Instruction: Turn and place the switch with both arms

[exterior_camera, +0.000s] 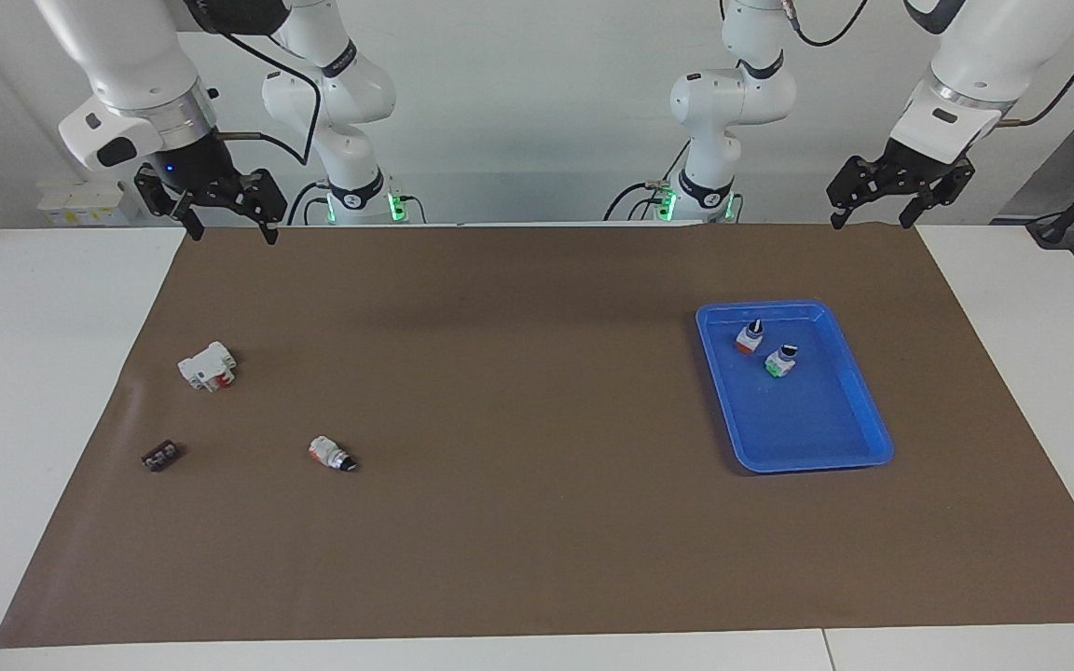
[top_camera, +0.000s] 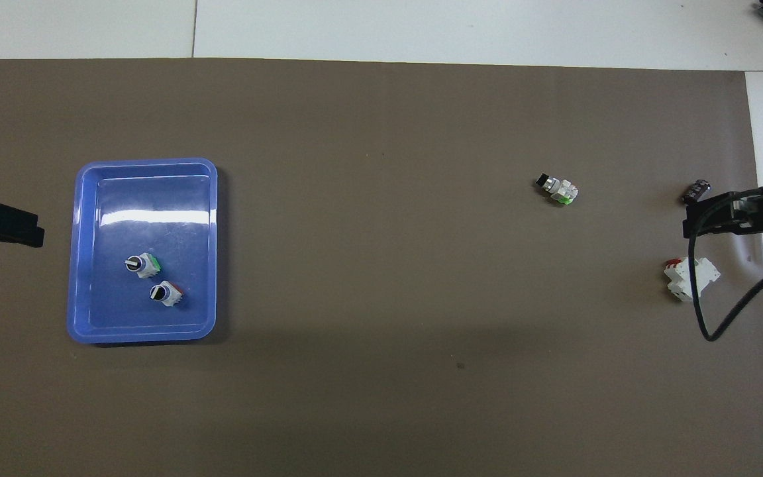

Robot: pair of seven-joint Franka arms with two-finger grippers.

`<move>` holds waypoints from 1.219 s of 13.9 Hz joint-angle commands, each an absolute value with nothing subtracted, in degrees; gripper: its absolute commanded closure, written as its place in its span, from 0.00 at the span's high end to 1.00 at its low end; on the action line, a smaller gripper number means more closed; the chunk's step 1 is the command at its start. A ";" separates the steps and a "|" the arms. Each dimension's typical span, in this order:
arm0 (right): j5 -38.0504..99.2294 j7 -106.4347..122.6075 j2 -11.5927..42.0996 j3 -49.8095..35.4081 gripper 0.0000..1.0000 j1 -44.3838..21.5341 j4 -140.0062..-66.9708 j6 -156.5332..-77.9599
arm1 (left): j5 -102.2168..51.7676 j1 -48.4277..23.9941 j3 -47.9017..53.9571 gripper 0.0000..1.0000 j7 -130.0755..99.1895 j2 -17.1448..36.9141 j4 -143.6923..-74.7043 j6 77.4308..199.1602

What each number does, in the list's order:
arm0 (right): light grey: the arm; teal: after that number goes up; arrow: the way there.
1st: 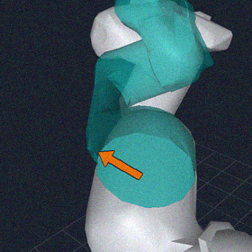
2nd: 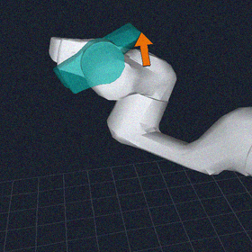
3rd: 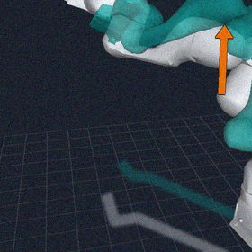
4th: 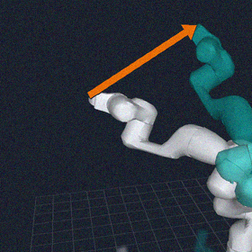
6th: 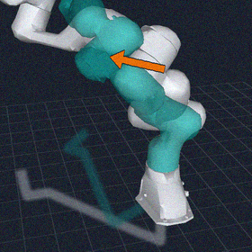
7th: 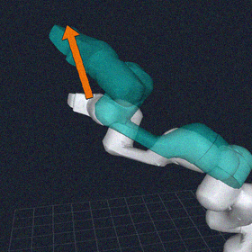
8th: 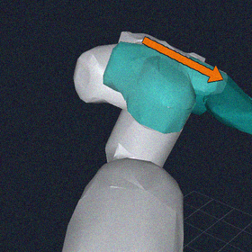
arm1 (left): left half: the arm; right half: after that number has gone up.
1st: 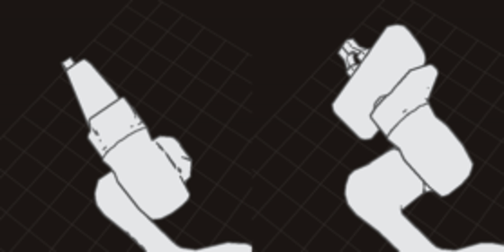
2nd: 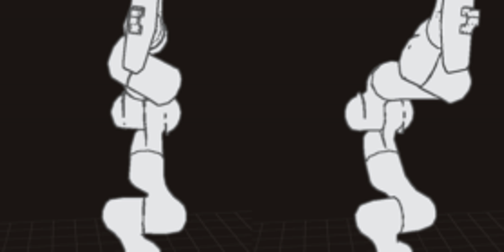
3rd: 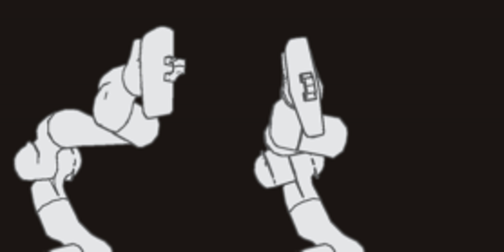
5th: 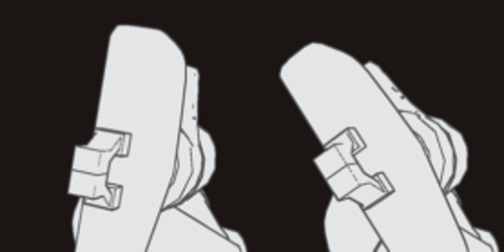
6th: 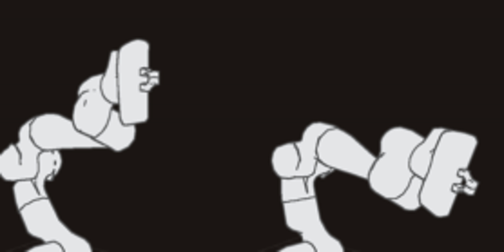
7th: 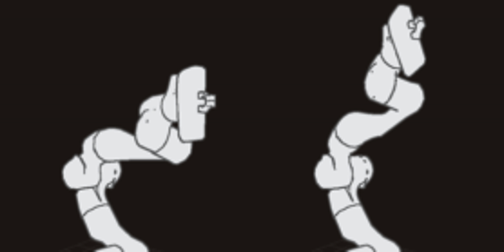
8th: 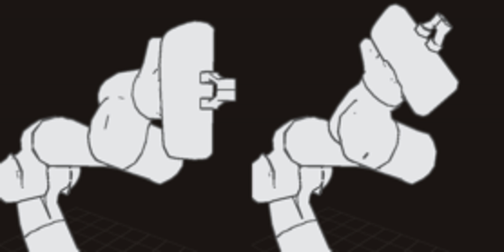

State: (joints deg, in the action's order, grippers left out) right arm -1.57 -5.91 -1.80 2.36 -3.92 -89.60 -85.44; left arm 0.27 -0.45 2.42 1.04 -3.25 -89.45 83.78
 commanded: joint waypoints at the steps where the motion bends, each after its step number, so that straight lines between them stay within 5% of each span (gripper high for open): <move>1: -2.11 -7.38 -3.95 1.76 1.00 -3.51 -92.54 -87.35 | 1.14 -0.26 2.55 1.00 0.53 -4.57 -90.62 83.50; 17: -1.76 -6.94 -4.13 1.85 1.00 -3.34 -93.08 -87.18 | 1.14 -0.26 2.55 1.00 0.44 -4.57 -90.62 83.50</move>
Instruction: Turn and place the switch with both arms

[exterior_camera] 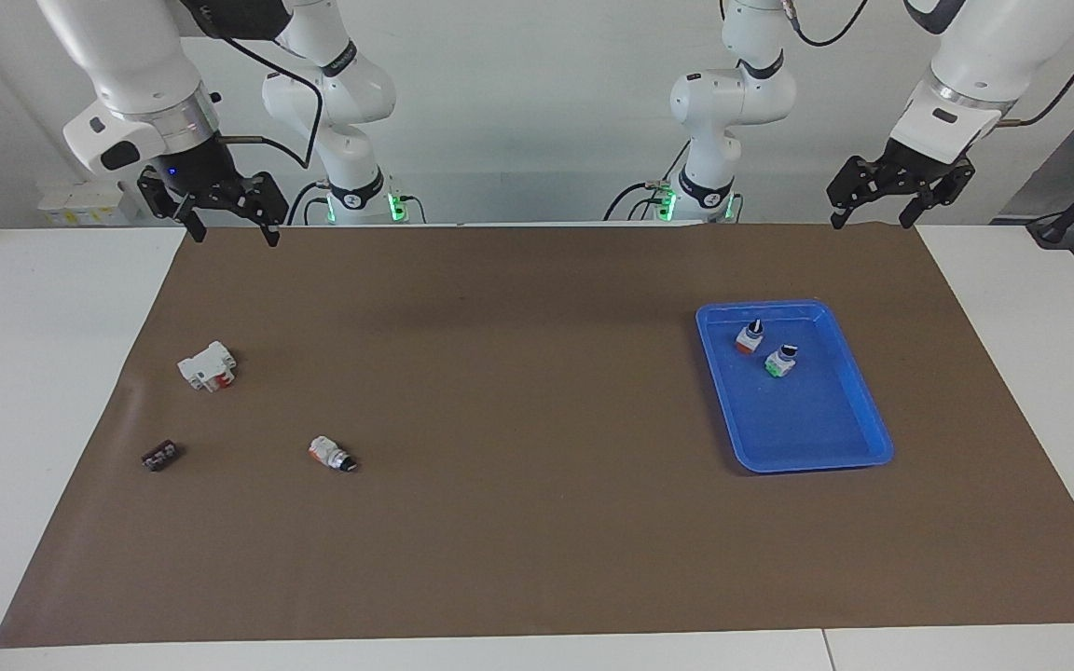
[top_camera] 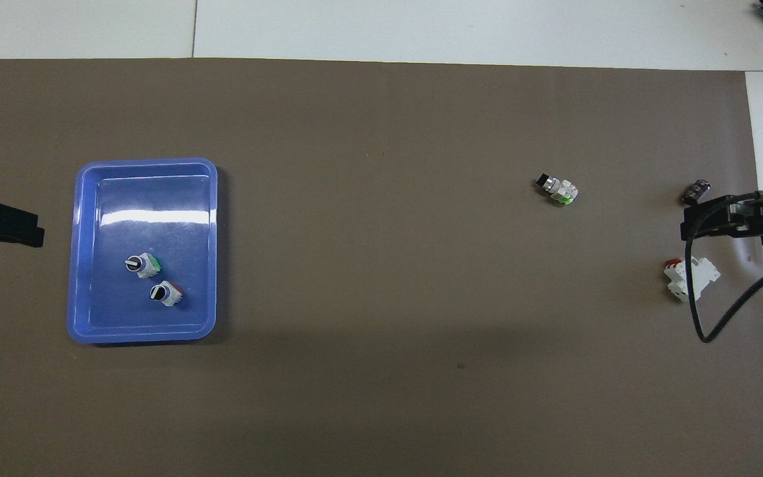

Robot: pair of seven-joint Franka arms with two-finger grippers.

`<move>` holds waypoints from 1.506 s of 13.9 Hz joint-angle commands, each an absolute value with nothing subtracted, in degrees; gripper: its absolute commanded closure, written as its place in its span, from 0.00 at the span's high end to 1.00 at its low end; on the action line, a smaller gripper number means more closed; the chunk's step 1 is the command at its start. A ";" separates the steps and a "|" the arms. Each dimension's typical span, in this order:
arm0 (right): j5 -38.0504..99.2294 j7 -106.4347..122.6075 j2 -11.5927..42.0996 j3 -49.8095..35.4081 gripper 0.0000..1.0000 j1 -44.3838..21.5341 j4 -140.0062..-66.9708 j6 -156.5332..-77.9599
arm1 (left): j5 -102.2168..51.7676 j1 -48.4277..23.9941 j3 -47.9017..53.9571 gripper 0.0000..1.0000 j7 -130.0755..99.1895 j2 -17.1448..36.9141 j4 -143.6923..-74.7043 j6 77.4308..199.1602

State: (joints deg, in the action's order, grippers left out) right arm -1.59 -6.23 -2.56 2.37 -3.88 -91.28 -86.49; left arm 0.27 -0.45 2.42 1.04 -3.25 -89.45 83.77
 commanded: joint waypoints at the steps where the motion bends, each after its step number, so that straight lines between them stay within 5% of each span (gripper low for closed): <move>1: -1.76 -7.38 -4.13 1.85 1.00 -3.34 -93.08 -87.45 | 1.14 -0.26 2.55 1.00 0.44 -4.57 -90.62 83.50; 8: -1.32 -6.68 -2.91 1.93 1.00 -2.64 -92.99 -90.17 | 1.14 -0.26 2.55 1.00 0.44 -4.57 -90.70 83.50; 13: -0.80 0.50 3.67 1.85 1.00 -2.64 -93.52 -99.03 | 1.14 -0.26 2.55 1.00 0.44 -4.57 -90.62 83.50; 17: 1.32 16.12 13.95 1.85 1.00 -2.90 -95.35 -112.29 | 1.14 -0.26 2.55 1.00 0.44 -4.57 -90.70 83.50; 21: 1.41 32.92 17.22 1.76 1.00 -3.95 -107.73 -131.28 | 1.14 -0.26 2.55 1.00 0.44 -4.57 -90.70 83.50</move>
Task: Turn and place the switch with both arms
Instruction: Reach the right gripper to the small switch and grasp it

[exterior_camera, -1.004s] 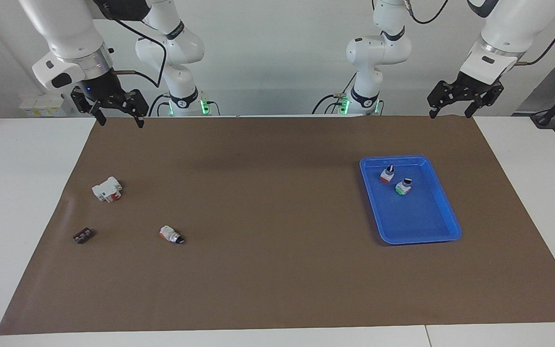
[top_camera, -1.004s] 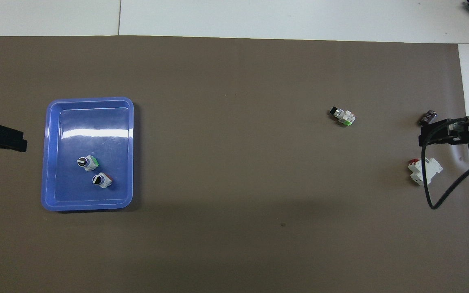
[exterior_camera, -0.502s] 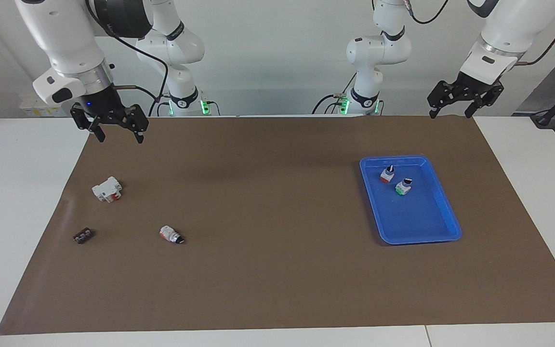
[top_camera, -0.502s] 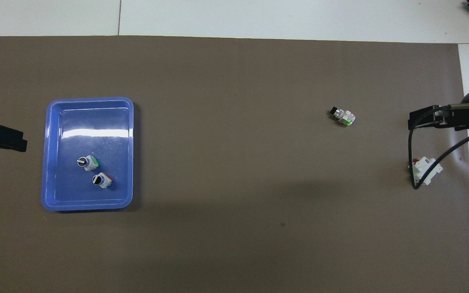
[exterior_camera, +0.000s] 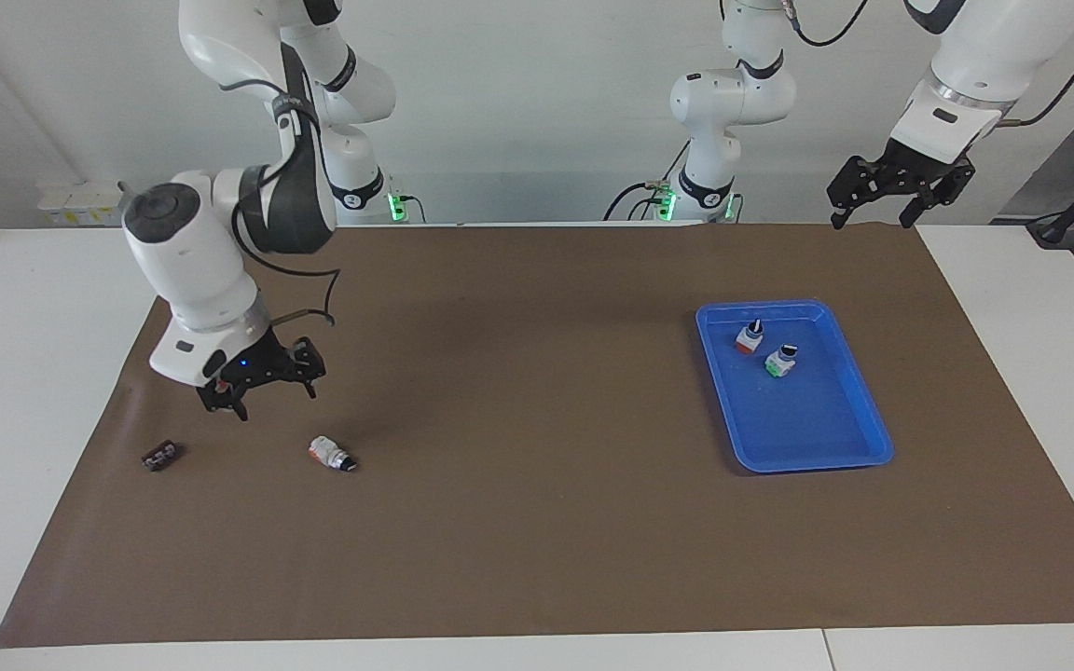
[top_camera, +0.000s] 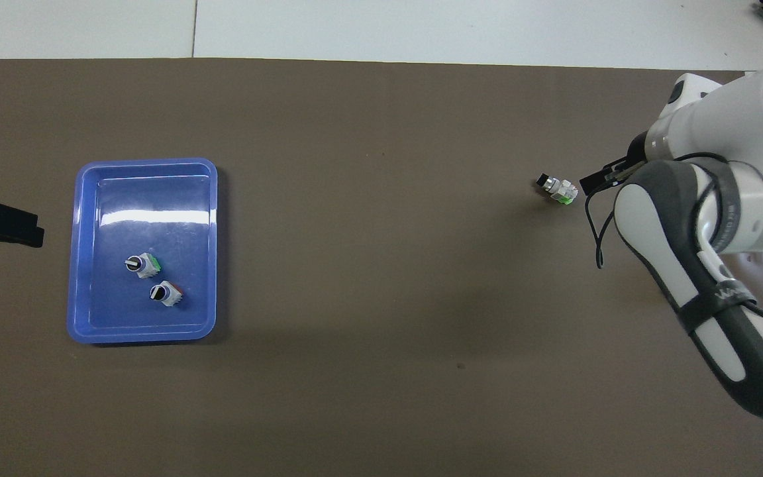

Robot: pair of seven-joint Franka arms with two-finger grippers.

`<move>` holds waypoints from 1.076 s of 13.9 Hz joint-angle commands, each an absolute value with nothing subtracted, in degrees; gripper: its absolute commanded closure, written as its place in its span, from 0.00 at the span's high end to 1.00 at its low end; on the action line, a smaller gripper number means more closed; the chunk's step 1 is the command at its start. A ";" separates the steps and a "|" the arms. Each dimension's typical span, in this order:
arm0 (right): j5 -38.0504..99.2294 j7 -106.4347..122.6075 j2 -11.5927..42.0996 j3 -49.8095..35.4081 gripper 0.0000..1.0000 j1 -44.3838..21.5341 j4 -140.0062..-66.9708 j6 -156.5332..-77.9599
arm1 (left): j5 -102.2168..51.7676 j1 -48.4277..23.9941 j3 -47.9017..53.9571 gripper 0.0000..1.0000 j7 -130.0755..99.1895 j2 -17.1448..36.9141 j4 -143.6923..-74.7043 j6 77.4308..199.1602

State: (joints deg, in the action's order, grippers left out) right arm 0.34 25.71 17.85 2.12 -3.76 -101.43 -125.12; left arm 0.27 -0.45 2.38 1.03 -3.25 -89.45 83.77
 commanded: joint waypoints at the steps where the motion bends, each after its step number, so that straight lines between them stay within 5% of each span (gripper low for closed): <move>1: 1.41 36.27 17.66 1.67 1.00 -4.04 -110.02 -134.88 | 1.14 -0.26 2.55 1.00 0.53 -4.57 -90.70 83.50; 9: 9.75 47.64 22.49 1.67 0.86 -3.25 -111.72 -142.73 | 1.14 -0.26 2.55 1.00 0.44 -4.57 -90.62 83.50; 10: 10.97 47.64 23.63 1.67 0.77 -3.25 -111.10 -142.82 | 1.14 -0.26 2.55 1.00 0.44 -4.57 -90.62 83.50; 11: 11.33 47.64 24.08 1.67 0.55 -3.60 -110.92 -143.08 | 1.14 -0.18 2.55 1.00 0.44 -4.57 -90.62 83.50; 13: 10.82 48.16 24.00 1.76 0.00 -3.69 -110.74 -142.48 | 1.14 -0.26 2.55 1.00 0.44 -4.57 -90.62 83.50; 15: 10.55 49.57 23.99 1.76 0.00 -3.69 -109.95 -140.90 | 1.14 -0.26 2.55 1.00 0.44 -4.57 -90.62 83.50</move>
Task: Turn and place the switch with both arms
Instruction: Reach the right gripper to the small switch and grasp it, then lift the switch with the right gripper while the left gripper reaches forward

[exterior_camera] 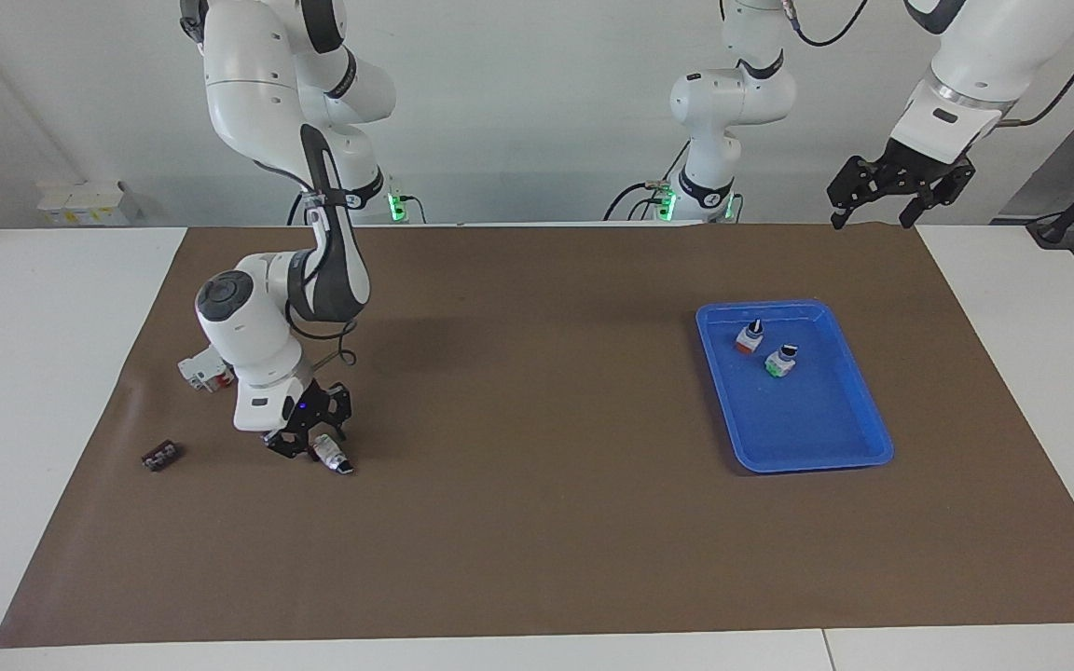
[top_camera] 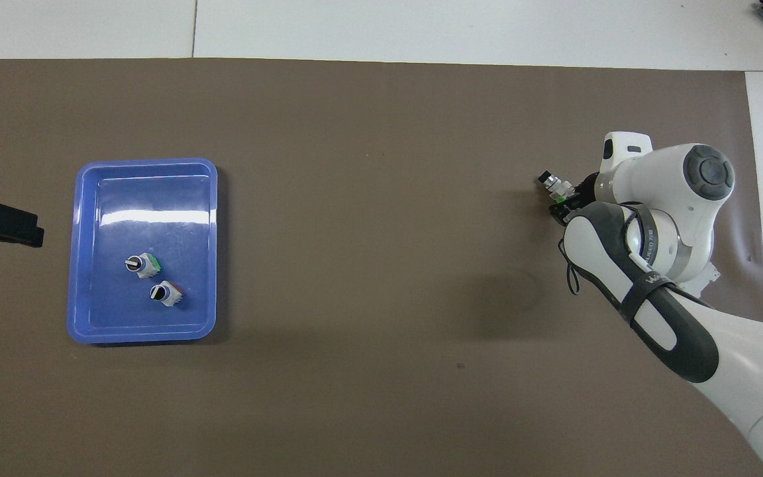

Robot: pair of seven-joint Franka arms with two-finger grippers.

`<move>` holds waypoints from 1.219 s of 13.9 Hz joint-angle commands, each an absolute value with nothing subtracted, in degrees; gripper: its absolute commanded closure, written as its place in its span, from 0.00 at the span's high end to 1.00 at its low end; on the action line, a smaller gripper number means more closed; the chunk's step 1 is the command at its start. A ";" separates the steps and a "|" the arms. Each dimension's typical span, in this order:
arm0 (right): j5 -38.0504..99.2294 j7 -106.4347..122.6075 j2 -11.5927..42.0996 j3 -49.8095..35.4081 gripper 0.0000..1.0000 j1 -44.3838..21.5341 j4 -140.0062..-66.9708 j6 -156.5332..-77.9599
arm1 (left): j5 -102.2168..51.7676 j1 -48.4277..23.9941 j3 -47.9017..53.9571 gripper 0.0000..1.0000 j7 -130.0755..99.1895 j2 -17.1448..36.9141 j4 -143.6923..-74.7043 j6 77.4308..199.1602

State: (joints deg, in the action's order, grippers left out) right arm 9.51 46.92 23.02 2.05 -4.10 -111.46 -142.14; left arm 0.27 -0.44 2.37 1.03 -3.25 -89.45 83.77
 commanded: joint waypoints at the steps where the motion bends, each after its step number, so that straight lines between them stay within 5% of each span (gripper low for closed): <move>1: 10.37 49.74 23.99 1.76 0.00 -3.95 -109.34 -140.19 | 1.14 -0.26 2.55 1.00 0.44 -4.57 -90.62 83.50; 6: 10.72 64.39 19.00 -3.23 0.00 -4.92 -106.19 -135.11 | 1.14 -0.26 2.55 1.00 0.44 -4.57 -90.62 83.50; 9: 18.77 66.09 17.67 -10.00 0.00 -4.66 -99.33 -119.83 | 1.14 -0.26 2.55 1.00 0.44 -4.57 -90.62 83.50; 17: 35.86 71.82 10.83 -20.30 0.00 -7.29 -97.12 -119.36 | 0.97 -0.44 2.72 1.00 0.88 -4.66 -90.70 83.75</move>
State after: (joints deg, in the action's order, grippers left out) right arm 34.14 72.15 13.94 -19.30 -7.41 -97.41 -119.69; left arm 0.27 -0.44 2.38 1.03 -3.25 -89.45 83.72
